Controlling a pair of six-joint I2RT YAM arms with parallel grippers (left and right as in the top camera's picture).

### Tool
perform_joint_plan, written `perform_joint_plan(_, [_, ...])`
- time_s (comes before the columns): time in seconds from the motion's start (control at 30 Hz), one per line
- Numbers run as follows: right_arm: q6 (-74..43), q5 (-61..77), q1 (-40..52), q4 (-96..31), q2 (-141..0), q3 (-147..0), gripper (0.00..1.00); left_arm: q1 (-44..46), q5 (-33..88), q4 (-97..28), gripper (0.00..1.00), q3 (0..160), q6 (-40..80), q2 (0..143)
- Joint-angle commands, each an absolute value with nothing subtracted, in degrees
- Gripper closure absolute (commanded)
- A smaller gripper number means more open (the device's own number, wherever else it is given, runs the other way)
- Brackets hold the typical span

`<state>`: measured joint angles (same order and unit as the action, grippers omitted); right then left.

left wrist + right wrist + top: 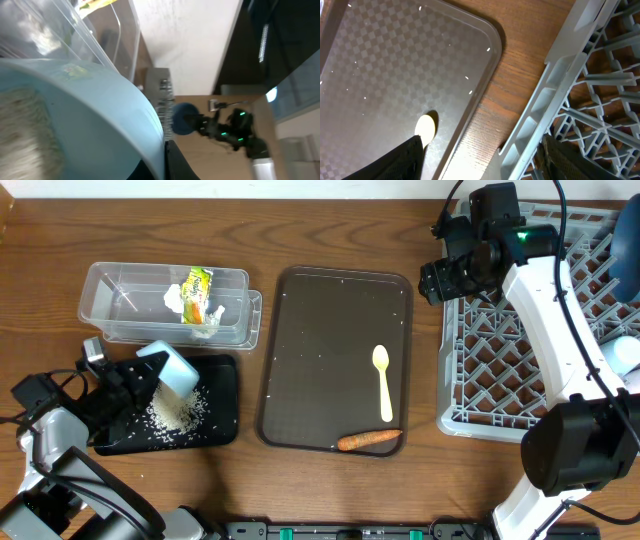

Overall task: Sort waste into correct bins and load items into the dishwasher rack
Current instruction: 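Carry bowl left and tip rice onto the black tray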

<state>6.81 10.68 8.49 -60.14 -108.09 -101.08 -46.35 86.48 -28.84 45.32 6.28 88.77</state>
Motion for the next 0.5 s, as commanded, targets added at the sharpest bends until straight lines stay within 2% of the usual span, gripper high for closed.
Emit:
perform_joint_plan(0.0, [6.26, 10.7, 8.54, -60.07, -108.4, -100.84, 0.27, -46.96, 90.08, -28.82, 0.94, 45.19, 16.49, 89.19])
perform_joint_plan(0.23, [6.26, 10.7, 8.54, -60.12, -108.4, -100.84, 0.27, -46.98, 90.08, -28.82, 0.94, 45.19, 29.91, 89.19])
perform_joint_plan(0.37, [6.26, 10.7, 8.54, -60.23, -108.4, -100.84, 0.27, -46.98, 89.95, -27.44, 0.94, 45.19, 29.5, 89.19])
perform_joint_plan(0.47, [6.26, 10.7, 8.54, -60.23, -108.38, -100.84, 0.27, -46.98, 89.97, -26.59, 0.94, 45.19, 24.88, 89.19])
